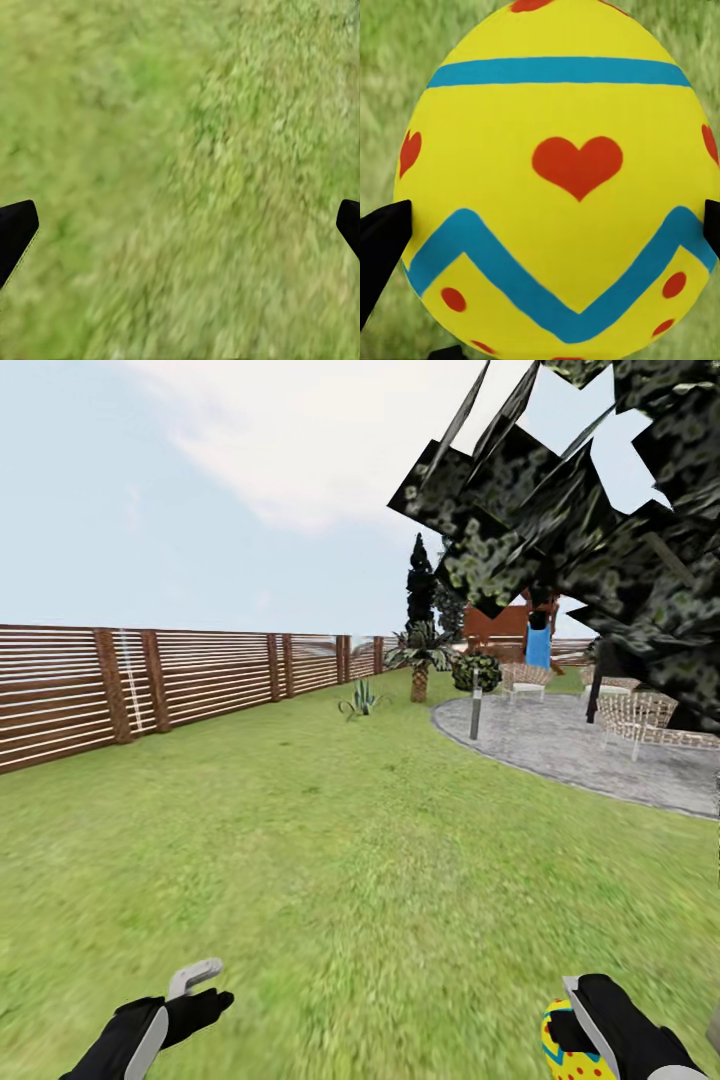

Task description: Take the three Easter eggs out of the wicker basket on the lawn in the garden, then place them on the lawn next to a single tree (choose any tree) so that all three eggs are next to the same tree and none are left in the basket.

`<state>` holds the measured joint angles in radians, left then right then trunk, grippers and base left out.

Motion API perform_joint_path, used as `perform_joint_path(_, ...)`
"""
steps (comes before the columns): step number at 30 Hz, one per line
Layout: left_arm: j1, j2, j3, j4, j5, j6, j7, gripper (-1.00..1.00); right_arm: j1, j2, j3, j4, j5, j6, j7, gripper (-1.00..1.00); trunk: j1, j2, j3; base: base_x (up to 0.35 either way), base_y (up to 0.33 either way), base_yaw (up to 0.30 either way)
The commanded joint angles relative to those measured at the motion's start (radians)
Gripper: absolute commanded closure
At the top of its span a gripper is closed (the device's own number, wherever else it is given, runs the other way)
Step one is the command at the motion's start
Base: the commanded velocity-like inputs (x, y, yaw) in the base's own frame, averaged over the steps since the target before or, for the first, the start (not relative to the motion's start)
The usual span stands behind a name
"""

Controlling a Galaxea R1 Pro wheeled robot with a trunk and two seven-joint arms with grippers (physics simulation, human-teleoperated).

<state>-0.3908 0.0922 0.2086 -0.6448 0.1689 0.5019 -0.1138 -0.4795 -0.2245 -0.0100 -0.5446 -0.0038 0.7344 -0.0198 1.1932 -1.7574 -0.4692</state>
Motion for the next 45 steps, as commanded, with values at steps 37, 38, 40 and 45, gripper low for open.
perform_joint_path(37, 0.0, 0.0, 0.0, -0.001, 0.003, 0.001, 0.002, -1.0, -0.001, 0.002, 0.001, -0.001, -0.001, 0.005, -0.002, 1.0, 0.0, -0.001, -0.001, 0.126, 0.297, -0.033)
perform_joint_path(38, 0.0, 0.0, 0.0, -0.001, 0.003, 0.001, 0.002, -1.0, -0.001, 0.002, 0.001, -0.001, -0.001, 0.005, -0.002, 1.0, 0.0, -0.001, -0.001, 0.275, 0.233, 0.0)
perform_joint_path(40, 0.005, 0.005, 0.0, -0.007, 0.008, 0.004, -0.002, -1.0, 0.005, -0.004, 0.005, -0.007, 0.002, 0.009, -0.001, 1.0, 0.0, -0.001, -0.001, 0.14, 0.112, 0.0)
perform_joint_path(45, 0.034, 0.0, 0.002, -0.013, 0.003, -0.02, 0.002, -1.0, 0.033, -0.032, -0.004, -0.035, 0.013, -0.008, -0.008, 1.0, 0.0, -0.001, -0.001, 0.0, 0.0, 0.0)
